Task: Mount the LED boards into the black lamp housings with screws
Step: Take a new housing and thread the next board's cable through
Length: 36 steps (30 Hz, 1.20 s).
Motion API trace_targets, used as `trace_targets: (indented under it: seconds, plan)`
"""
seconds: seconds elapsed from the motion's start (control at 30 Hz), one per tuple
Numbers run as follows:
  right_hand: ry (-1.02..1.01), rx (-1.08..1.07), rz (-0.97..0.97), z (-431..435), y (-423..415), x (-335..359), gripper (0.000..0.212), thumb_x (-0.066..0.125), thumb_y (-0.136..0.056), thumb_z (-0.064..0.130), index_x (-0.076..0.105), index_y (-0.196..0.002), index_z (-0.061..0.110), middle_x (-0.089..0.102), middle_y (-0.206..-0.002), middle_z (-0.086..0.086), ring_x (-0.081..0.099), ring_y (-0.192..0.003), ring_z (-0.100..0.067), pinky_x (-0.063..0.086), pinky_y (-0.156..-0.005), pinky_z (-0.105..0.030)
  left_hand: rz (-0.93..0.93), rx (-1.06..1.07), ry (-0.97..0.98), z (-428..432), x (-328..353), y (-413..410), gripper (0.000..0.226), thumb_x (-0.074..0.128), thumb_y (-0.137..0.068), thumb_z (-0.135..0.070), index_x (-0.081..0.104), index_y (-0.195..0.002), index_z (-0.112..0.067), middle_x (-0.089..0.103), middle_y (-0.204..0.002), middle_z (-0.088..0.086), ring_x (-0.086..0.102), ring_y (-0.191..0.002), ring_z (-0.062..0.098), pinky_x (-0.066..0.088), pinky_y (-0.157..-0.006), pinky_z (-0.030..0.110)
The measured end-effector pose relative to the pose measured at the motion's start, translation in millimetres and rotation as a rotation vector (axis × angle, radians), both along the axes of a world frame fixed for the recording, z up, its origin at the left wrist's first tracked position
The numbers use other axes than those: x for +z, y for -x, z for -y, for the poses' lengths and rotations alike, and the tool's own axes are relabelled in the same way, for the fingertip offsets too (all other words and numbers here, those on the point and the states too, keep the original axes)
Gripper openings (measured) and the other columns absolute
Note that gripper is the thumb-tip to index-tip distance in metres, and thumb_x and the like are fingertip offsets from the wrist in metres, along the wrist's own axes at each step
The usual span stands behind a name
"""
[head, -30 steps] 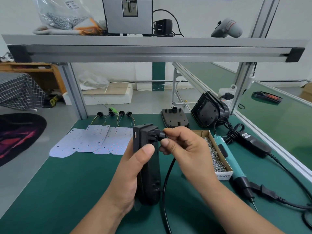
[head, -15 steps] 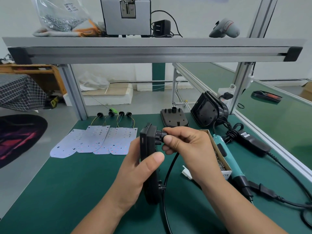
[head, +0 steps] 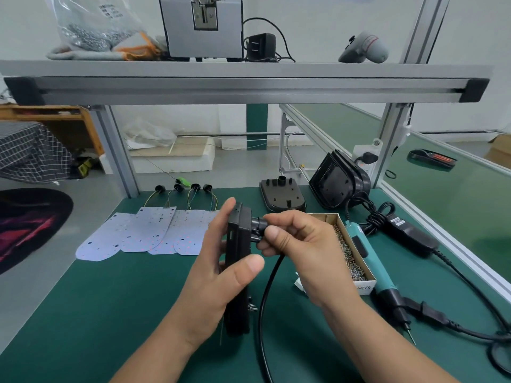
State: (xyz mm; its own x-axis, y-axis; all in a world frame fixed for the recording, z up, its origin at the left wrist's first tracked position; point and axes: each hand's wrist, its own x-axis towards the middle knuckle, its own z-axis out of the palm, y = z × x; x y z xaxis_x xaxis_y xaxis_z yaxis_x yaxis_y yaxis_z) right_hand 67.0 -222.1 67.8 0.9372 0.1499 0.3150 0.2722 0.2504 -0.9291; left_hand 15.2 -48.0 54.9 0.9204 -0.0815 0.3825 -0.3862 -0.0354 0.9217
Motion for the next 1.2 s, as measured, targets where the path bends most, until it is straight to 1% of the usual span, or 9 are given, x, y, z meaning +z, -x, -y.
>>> trace_targets:
  seconds: [0.17, 0.3, 0.4, 0.5, 0.67, 0.8, 1.0, 1.1, 1.2]
  plan:
    - [0.074, -0.089, 0.114, 0.1, 4.2, 3.5, 0.018, 0.074, -0.093, -0.003, 0.081, -0.103, 0.011, 0.078, -0.076, -0.005, 0.074, -0.069, -0.015, 0.059, -0.068, -0.024, 0.037, 0.015, -0.046, -1.7, 2.0, 0.8, 0.085, 0.075, -0.077, -0.052, 0.039, -0.153, -0.060, 0.050, -0.156, -0.015, 0.051, -0.140, 0.002, 0.044, -0.101, 0.009]
    - [0.167, -0.155, 0.209, 0.3, 6.4, 5.6, 0.015, 0.076, -0.093, -0.001, 0.082, -0.104, 0.007, 0.075, -0.078, -0.003, 0.072, -0.068, -0.014, 0.058, -0.068, -0.026, 0.049, 0.021, -0.047, 2.1, -1.3, 2.7, 0.086, 0.074, -0.076, -0.054, 0.037, -0.153, -0.061, 0.044, -0.162, -0.013, 0.045, -0.148, 0.009, 0.041, -0.108, 0.021]
    - [0.192, -0.199, 0.250, -1.3, 9.5, 2.6, 0.015, 0.076, -0.094, 0.001, 0.082, -0.102, 0.012, 0.072, -0.079, -0.003, 0.071, -0.069, -0.017, 0.059, -0.068, -0.029, 0.034, -0.010, -0.007, 6.8, -2.1, 2.6, 0.084, 0.074, -0.079, -0.050, 0.036, -0.153, -0.060, 0.050, -0.157, -0.018, 0.048, -0.145, 0.005, 0.045, -0.105, 0.016]
    - [0.095, -0.205, 0.256, -6.9, 11.1, 0.0, 0.020, 0.074, -0.095, -0.003, 0.083, -0.102, 0.014, 0.073, -0.081, -0.007, 0.072, -0.070, -0.015, 0.057, -0.069, -0.021, 0.016, -0.076, 0.063, 8.6, -5.5, 0.9, 0.081, 0.072, -0.088, -0.039, 0.035, -0.158, -0.050, 0.061, -0.147, -0.020, 0.057, -0.137, 0.002, 0.044, -0.105, 0.010]
    - [0.071, -0.075, 0.249, -7.0, 9.4, -1.5, 0.035, 0.069, -0.096, -0.008, 0.081, -0.109, 0.022, 0.074, -0.094, -0.010, 0.076, -0.080, -0.017, 0.059, -0.076, -0.023, -0.040, -0.080, 0.169, 4.5, -9.8, -2.0, 0.075, 0.074, -0.089, -0.043, 0.040, -0.155, -0.055, 0.060, -0.152, -0.006, 0.054, -0.144, 0.015, 0.043, -0.115, 0.035]
    - [0.100, -0.106, 0.264, -5.3, 7.1, -4.1, 0.033, 0.070, -0.096, 0.000, 0.082, -0.107, 0.030, 0.073, -0.092, -0.001, 0.075, -0.079, -0.016, 0.058, -0.075, -0.021, -0.040, -0.082, 0.156, 7.2, -9.5, -1.3, 0.082, 0.081, -0.086, -0.054, 0.039, -0.156, -0.053, 0.058, -0.155, -0.005, 0.051, -0.146, 0.015, 0.034, -0.118, 0.043]
    - [0.258, -0.210, 0.408, -7.8, 3.9, -10.9, 0.029, 0.067, -0.100, 0.009, 0.076, -0.114, 0.033, 0.067, -0.086, 0.005, 0.071, -0.078, -0.017, 0.055, -0.074, -0.019, -0.059, -0.087, 0.168, 7.9, -10.6, -2.6, 0.075, 0.075, -0.086, -0.038, 0.044, -0.151, -0.056, 0.058, -0.154, -0.008, 0.053, -0.145, 0.014, 0.040, -0.116, 0.040]
    - [0.281, -0.159, 0.357, -2.2, -1.9, -13.6, 0.027, 0.065, -0.102, 0.008, 0.075, -0.113, 0.031, 0.069, -0.086, 0.004, 0.070, -0.077, -0.012, 0.054, -0.074, -0.018, -0.076, -0.073, 0.126, 9.1, -10.6, -4.3, 0.080, 0.077, -0.083, -0.046, 0.040, -0.152, -0.060, 0.059, -0.151, -0.016, 0.054, -0.142, 0.007, 0.045, -0.114, 0.033]
    - [0.175, -0.057, 0.075, -3.9, -9.6, -21.6, 0.021, 0.060, -0.106, 0.004, 0.073, -0.113, 0.018, 0.074, -0.086, -0.006, 0.068, -0.074, -0.015, 0.055, -0.070, -0.029, -0.152, -0.079, 0.137, 12.4, -10.2, -7.7, 0.101, 0.080, -0.072, -0.078, 0.031, -0.158, -0.057, 0.061, -0.150, -0.018, 0.060, -0.137, 0.006, 0.048, -0.111, 0.030]
